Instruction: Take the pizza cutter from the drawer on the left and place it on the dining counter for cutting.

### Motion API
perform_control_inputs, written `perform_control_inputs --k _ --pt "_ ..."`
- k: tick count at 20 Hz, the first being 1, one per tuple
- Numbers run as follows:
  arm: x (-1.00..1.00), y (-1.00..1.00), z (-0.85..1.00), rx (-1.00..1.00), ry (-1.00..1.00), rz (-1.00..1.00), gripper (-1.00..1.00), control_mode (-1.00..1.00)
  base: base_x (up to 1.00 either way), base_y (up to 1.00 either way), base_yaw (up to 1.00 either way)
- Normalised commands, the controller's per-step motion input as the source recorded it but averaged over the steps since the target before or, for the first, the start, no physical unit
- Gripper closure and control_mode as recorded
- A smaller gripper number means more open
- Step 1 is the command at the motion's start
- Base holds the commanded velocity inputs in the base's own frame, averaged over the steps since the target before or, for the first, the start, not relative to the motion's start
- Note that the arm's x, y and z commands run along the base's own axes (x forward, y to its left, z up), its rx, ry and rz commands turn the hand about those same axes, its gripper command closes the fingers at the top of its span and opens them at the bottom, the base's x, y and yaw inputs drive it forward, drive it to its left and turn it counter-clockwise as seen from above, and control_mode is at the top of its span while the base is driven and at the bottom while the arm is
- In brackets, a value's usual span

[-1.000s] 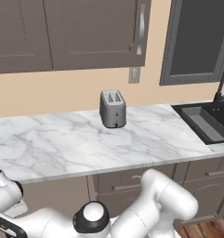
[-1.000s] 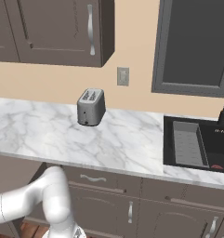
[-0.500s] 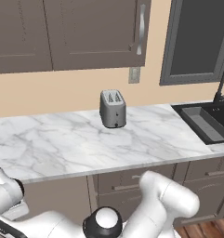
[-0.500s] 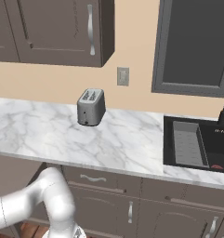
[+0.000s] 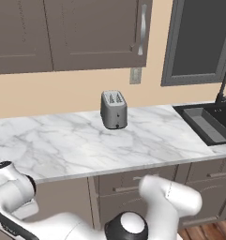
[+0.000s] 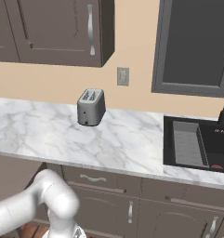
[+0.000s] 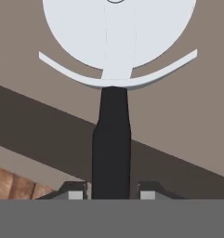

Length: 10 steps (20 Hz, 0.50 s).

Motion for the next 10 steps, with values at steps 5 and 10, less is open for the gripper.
perform_control_inputs --k 5,10 --pt "-0.12 -0.47 0.65 0.00 -0.09 -0.02 1.00 -1.00 0.00 0.00 0.00" --pt "-0.23 -0.58 0.78 0.02 -0.01 -0.02 1.00 -1.00 0.00 0.00 0.00"
